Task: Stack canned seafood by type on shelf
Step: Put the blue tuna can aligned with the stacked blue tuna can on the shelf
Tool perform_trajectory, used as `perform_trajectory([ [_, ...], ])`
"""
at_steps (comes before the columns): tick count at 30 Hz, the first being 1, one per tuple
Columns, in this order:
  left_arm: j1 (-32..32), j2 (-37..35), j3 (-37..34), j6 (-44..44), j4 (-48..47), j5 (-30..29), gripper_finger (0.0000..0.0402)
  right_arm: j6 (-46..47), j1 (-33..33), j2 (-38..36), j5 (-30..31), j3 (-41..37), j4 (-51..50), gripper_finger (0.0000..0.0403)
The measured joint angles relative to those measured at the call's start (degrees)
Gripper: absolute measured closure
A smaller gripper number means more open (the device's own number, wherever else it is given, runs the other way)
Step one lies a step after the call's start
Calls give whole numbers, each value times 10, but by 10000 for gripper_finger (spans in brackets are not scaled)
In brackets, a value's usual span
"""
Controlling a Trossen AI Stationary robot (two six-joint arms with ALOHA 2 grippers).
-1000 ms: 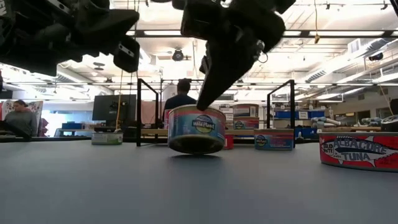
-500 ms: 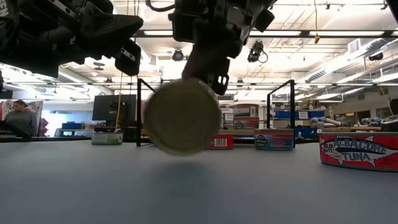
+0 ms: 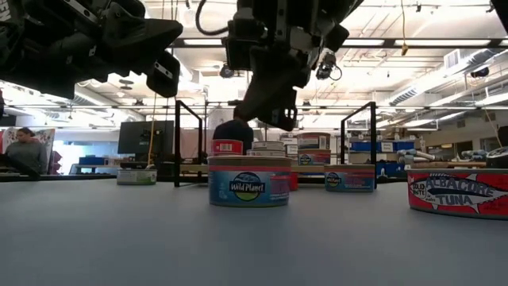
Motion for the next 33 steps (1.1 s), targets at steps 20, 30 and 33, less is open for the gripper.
perform_trajectory([
  [20,0,0,0,15,-15,0,400,-252,123,-3,257,-4,-65,298],
  [30,0,0,0,15,-26,-1,400,-367,144,1,301,-22,-66,317],
  [33,0,0,0,15,-33,-4,400,-402,147,1,308,-32,-61,324],
])
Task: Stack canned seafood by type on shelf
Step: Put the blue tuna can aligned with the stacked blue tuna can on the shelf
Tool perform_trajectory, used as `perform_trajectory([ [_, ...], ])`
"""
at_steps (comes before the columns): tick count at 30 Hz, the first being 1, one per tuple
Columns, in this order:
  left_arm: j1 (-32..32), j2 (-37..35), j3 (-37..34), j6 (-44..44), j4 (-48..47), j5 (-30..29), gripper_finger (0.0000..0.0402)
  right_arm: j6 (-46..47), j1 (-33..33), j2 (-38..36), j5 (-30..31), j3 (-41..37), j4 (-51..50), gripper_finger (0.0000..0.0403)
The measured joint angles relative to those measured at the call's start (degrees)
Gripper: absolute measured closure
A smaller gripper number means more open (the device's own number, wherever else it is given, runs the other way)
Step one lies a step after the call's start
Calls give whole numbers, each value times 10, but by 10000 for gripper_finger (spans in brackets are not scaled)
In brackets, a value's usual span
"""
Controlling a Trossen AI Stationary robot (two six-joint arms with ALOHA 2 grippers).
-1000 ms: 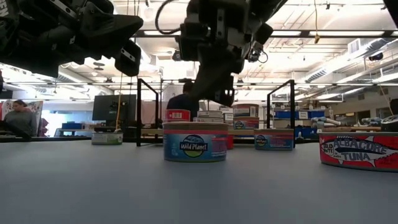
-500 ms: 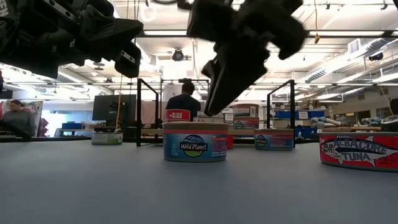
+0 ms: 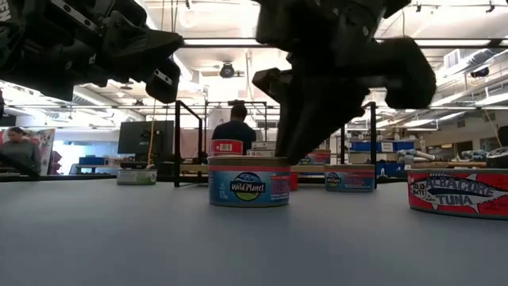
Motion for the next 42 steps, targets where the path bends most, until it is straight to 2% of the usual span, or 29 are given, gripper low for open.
perform_trajectory([
  [3,0,0,0,0,-1,-2,400,-16,2,0,24,-6,4,326],
  [9,0,0,0,2,-4,-4,400,-32,1,0,25,-7,3,330],
  [16,0,0,0,2,-5,-4,400,-54,0,0,40,-7,2,393],
  [19,0,0,0,2,-5,-4,400,-47,-4,-1,34,-7,0,393],
  [32,0,0,0,0,-5,-3,400,133,-72,-46,-106,-10,6,400],
  [42,0,0,0,-2,-5,-3,400,310,-147,-66,-169,-9,15,401],
])
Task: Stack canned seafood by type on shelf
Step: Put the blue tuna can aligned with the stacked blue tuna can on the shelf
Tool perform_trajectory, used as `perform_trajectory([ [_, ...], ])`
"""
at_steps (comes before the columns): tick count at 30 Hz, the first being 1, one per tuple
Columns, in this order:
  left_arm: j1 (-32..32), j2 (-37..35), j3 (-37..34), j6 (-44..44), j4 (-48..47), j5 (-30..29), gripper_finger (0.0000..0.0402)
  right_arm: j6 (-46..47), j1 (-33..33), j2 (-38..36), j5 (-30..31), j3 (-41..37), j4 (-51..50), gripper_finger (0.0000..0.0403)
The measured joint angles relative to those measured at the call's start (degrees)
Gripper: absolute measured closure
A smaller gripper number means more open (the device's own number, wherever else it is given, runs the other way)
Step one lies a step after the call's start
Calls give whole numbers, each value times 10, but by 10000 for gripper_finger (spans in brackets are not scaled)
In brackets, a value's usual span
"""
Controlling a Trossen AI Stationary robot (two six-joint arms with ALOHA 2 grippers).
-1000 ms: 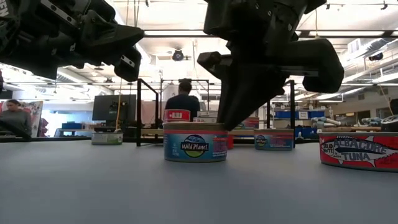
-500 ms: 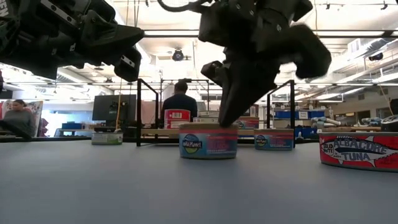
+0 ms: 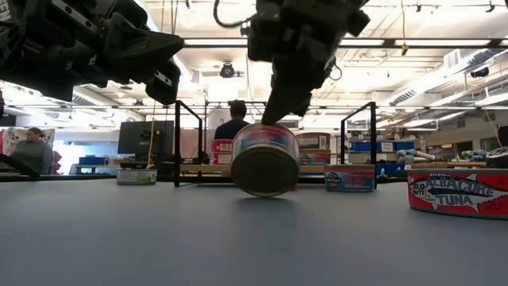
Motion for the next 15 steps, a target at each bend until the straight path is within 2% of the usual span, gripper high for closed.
perform_trajectory([
  [15,0,0,0,-1,0,0,400,65,-62,1,-21,1,-19,401],
])
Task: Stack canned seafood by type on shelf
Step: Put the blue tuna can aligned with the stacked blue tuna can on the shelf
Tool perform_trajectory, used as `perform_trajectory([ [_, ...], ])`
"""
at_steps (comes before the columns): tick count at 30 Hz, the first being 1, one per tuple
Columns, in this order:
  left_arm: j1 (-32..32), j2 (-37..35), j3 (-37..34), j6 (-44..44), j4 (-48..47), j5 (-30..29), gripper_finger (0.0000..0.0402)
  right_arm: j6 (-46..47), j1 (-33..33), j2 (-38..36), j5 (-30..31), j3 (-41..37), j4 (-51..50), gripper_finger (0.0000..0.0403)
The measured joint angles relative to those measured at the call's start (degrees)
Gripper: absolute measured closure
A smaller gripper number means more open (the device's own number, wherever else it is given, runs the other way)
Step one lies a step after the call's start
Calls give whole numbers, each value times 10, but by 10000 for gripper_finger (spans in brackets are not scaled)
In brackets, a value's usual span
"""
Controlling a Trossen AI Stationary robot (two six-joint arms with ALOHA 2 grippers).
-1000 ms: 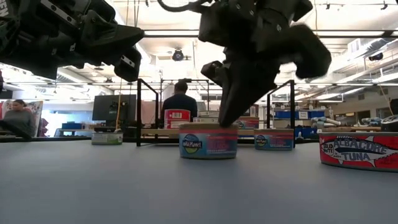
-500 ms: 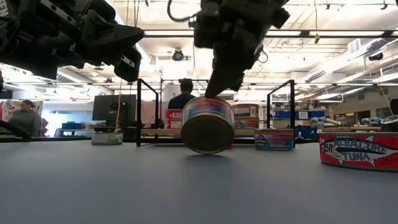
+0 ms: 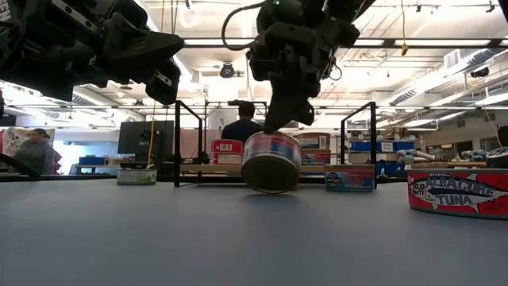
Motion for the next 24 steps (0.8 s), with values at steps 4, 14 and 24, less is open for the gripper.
perform_trajectory([
  [4,0,0,0,-11,0,0,400,29,-14,0,-50,0,6,401],
  [14,0,0,0,-14,0,2,400,70,-56,0,-138,0,26,401],
  [24,0,0,0,-16,0,1,400,105,-77,0,-180,0,23,401],
])
